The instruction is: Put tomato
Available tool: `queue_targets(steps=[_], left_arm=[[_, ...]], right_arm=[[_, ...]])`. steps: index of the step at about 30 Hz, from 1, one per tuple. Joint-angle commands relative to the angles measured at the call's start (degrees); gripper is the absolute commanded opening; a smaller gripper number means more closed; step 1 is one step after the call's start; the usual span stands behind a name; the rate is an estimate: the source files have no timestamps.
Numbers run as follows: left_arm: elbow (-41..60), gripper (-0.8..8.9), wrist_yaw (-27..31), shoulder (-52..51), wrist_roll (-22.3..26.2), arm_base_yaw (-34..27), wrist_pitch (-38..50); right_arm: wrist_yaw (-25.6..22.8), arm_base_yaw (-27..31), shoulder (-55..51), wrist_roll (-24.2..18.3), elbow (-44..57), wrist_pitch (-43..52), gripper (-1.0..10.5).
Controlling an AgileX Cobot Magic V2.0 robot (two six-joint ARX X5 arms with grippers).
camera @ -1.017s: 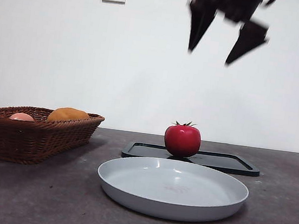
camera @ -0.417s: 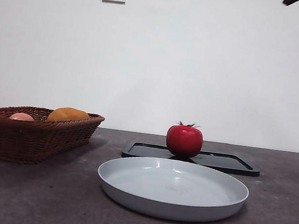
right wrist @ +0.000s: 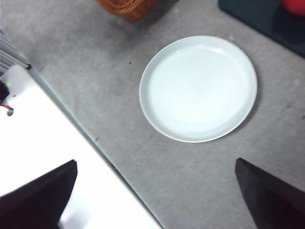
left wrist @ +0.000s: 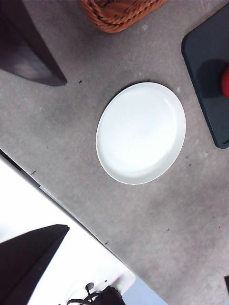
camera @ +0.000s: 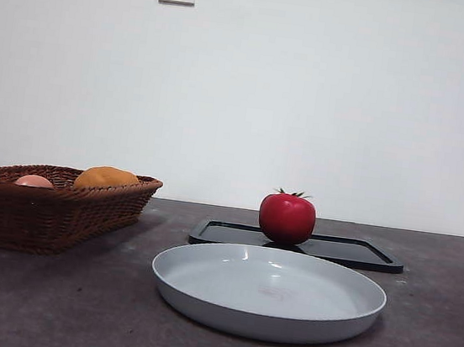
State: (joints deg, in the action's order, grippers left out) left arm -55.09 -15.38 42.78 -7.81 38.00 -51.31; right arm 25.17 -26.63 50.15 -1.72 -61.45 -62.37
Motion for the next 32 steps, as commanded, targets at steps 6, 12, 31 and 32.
queue_targets(steps=[6, 12, 31, 32], left_arm=[[-0.9, 4.65, -0.3, 0.3, 0.9, 0.3, 0.3], [-0.9, 4.65, -0.3, 0.3, 0.9, 0.3, 0.2], [-0.9, 0.07, -0.3, 0.3, 0.9, 0.3, 0.2], [-0.9, 0.07, -0.3, 0.3, 0.9, 0.3, 0.2]], right_arm=[[0.7, -0.4, 0.3, -0.2, 0.7, 1.1, 5.5], [0.7, -0.4, 0.3, -0.2, 0.7, 1.1, 5.5], [0.7, -0.4, 0.3, -0.4, 0.7, 1.7, 0.1], [0.7, -0.4, 0.3, -0.4, 0.7, 1.8, 0.1]])
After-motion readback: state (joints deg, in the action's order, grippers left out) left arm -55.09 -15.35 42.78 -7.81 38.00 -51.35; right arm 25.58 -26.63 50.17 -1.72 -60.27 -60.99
